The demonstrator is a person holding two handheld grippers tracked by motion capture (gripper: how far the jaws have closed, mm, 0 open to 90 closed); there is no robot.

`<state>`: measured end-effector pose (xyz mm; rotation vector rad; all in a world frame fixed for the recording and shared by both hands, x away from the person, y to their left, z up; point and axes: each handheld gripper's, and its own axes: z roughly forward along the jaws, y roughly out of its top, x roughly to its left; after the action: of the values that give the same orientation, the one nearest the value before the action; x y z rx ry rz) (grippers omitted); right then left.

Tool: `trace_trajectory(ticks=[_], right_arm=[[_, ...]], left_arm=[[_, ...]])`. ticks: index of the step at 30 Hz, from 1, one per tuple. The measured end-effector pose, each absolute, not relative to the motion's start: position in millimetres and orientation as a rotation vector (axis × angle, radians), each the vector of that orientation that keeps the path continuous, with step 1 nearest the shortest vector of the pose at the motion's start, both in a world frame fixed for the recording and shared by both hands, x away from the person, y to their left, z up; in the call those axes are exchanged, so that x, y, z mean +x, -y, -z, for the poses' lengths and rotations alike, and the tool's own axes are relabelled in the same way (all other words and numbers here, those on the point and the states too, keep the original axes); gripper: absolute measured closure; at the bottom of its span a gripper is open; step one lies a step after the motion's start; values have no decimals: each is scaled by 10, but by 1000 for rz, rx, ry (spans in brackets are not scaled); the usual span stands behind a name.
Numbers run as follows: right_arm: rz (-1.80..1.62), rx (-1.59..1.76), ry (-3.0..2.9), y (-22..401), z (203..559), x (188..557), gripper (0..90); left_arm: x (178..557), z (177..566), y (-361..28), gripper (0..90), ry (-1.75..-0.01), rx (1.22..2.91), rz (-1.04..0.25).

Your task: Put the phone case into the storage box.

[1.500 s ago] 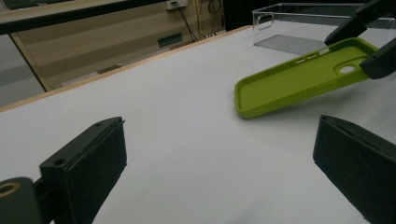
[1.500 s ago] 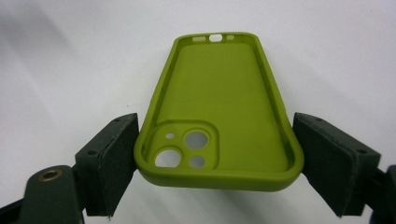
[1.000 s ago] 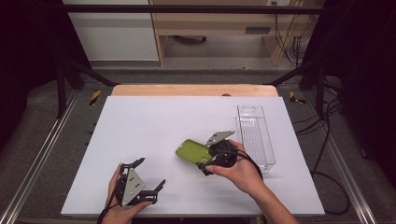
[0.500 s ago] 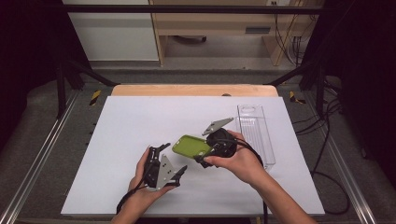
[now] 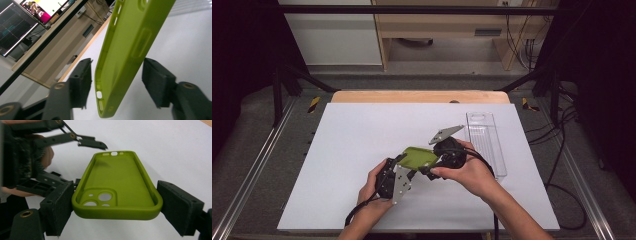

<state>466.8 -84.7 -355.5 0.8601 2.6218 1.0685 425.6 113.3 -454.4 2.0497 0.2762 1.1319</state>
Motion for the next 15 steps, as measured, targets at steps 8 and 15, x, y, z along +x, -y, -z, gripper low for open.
trace_trajectory(ticks=[8, 15], right_arm=[[-1076, 858, -2628, 864, 3544, 4652, 173], [-1144, 903, -2615, 887, 3543, 4686, 163]], left_arm=[[4249, 4563, -1112, 678, -251, 2041, -1148], [4196, 4581, -1069, 763, -248, 2066, -1154]])
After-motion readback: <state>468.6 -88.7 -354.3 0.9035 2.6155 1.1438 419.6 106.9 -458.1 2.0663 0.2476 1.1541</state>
